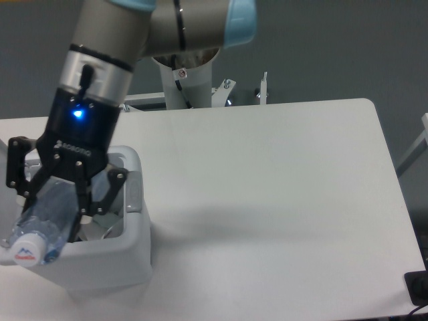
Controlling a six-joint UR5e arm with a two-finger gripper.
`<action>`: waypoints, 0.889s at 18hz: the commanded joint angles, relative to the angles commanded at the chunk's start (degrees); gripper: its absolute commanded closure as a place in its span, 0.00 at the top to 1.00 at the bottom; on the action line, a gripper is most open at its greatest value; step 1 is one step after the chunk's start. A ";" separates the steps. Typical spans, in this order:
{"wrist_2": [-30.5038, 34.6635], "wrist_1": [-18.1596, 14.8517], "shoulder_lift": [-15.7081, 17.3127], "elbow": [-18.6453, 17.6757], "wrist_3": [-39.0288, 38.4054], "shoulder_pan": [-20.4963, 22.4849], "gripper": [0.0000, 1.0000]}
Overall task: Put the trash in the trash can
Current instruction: 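Lift the bottle and carry it into the trash can, then release the bottle inside the can and raise the gripper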
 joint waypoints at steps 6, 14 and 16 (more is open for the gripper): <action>0.17 0.00 0.70 -1.41 0.79 0.09 1.00; 0.70 -0.44 1.49 -1.68 1.05 10.00 1.00; 1.49 -0.61 0.97 -1.15 1.66 12.47 1.00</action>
